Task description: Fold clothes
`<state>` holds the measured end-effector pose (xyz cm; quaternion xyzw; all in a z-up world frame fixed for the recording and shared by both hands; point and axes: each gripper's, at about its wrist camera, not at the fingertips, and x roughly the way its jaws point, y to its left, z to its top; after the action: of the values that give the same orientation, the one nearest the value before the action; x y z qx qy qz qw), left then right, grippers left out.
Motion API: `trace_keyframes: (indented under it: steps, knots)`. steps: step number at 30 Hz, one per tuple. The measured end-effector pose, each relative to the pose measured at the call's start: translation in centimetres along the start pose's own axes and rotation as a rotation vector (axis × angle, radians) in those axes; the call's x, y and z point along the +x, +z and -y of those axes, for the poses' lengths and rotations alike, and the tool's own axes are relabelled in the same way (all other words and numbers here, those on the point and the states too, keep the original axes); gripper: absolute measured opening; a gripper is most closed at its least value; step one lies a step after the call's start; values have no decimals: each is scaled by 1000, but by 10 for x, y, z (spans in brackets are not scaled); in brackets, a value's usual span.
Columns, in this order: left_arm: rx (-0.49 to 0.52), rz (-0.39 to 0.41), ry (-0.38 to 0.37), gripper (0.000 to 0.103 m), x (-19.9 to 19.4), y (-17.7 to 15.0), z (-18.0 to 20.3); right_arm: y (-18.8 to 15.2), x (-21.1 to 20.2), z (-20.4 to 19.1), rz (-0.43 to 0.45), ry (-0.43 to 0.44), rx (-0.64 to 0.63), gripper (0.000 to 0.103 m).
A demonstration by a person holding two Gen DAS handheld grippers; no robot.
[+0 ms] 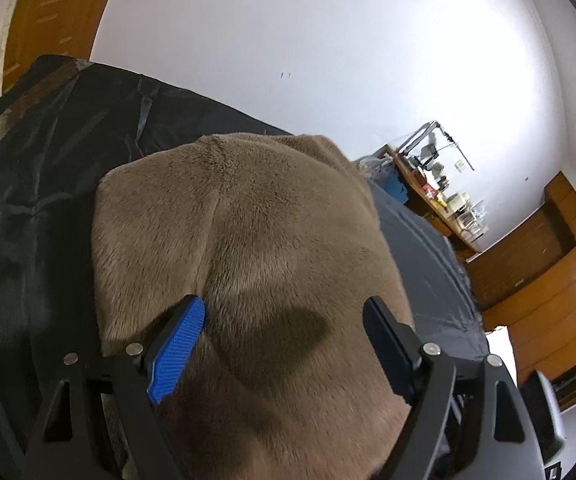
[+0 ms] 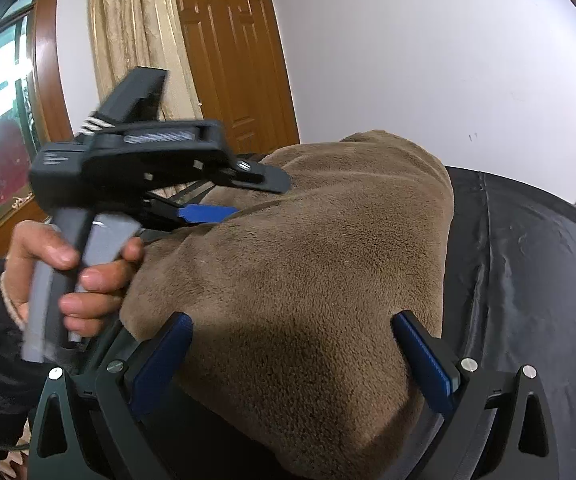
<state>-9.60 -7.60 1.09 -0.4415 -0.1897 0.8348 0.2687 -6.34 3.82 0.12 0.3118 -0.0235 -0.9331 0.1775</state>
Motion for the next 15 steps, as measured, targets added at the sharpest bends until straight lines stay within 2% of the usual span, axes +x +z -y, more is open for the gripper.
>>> trace_keyframes:
  steps: [5,10,15]
  knots:
    - [36,21,26,84,-24,-12,4,-1,-1,-1,-1,-6,-2,102]
    - [47,-9,70,84,-12,-23,-2,-1,-1,-3,-2,-8,-3,102]
    - [41,-11,70,85,0,-27,-8,0,0,-2,-3,-7,-4,102]
